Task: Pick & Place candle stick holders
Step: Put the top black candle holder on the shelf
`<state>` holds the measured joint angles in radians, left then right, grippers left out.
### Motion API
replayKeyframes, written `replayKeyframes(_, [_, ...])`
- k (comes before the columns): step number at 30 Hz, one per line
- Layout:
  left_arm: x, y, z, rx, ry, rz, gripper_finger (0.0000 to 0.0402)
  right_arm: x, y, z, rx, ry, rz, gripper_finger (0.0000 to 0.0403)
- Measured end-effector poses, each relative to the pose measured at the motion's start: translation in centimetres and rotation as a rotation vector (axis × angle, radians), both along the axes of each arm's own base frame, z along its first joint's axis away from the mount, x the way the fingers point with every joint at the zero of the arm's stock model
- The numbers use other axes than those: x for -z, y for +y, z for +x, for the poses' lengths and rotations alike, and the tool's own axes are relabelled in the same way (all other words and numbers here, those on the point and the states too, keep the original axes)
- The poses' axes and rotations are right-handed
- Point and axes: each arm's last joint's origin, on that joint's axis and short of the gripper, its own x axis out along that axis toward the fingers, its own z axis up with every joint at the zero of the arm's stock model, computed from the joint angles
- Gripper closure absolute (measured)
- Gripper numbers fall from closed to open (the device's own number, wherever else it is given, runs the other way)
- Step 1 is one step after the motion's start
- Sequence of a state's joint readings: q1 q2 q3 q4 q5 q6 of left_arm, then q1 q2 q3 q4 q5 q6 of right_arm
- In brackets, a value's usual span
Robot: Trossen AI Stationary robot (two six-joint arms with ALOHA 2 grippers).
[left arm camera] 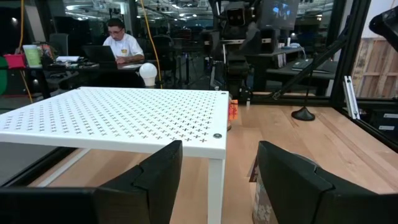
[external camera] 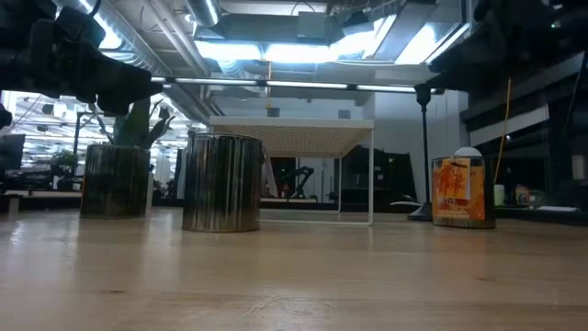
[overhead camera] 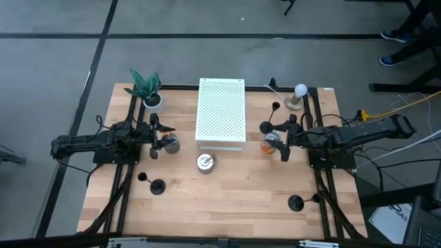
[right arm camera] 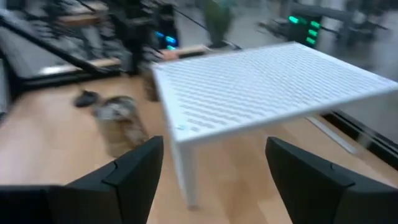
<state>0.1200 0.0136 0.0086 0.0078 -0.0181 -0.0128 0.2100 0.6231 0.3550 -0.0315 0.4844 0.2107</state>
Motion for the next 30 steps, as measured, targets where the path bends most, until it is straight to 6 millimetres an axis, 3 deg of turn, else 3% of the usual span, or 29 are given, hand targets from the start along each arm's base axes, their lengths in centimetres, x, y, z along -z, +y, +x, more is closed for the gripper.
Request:
replayKeyframes(10, [0.0, 0.0, 0.0, 0.000, 0.001, 0.000, 0.0194, -0.2, -0.8, -0.7, 0.287, 0.052, 0.006, 0.0114])
replayKeyframes(16, [0.0, 0.0, 0.0, 0.000, 0.000, 0.000, 0.0194, 0.3, -1.2, -1.2, 0.410, 0.107, -0.081, 0.0115])
replayKeyframes(30, [0.0, 0.0, 0.0, 0.000, 0.000, 0.000, 0.0194, 1.0, -1.5, -1.6, 0.469, 0.208, -0.256, 0.0115])
